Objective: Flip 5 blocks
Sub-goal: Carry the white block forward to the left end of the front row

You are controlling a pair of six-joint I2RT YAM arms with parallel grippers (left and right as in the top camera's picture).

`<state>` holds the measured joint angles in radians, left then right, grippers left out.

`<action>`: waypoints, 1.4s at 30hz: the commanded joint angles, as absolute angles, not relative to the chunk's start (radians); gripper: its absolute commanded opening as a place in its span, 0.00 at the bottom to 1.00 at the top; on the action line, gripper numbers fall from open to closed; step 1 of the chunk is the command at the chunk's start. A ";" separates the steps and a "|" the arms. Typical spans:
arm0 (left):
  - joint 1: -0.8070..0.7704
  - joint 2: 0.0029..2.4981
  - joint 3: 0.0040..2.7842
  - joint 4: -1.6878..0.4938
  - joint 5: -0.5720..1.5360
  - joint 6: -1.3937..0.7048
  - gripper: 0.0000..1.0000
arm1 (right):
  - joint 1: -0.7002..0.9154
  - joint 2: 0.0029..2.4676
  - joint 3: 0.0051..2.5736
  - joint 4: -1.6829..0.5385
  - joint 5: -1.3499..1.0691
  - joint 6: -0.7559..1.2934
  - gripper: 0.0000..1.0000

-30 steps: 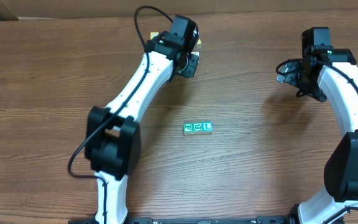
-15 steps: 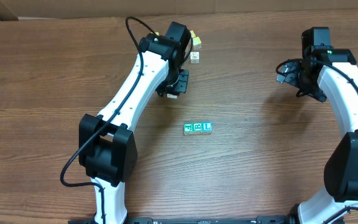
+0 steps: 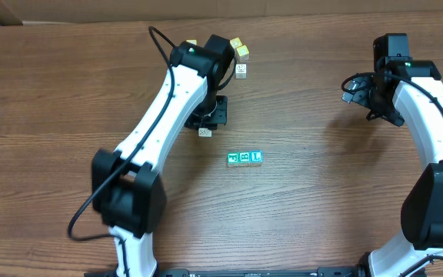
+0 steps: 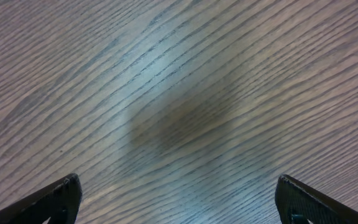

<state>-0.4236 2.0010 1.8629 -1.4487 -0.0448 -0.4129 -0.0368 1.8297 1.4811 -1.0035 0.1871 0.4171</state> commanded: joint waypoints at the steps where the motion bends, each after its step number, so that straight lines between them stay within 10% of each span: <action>1: -0.460 1.845 1.796 -1.451 -0.118 -0.510 0.13 | -0.036 1.813 1.494 -0.998 0.189 0.411 1.00; 20: -0.532 1.728 1.115 -0.820 -0.077 -0.696 0.17 | -0.036 1.813 1.494 -0.998 0.189 0.411 1.00; 37: -0.532 1.728 1.073 -0.755 -0.089 -0.680 0.26 | -0.036 1.813 1.494 -0.998 0.189 0.411 1.00; 42: -0.531 1.728 1.073 -0.754 -0.089 -0.680 0.47 | -0.036 1.813 1.494 -0.998 0.189 0.411 1.00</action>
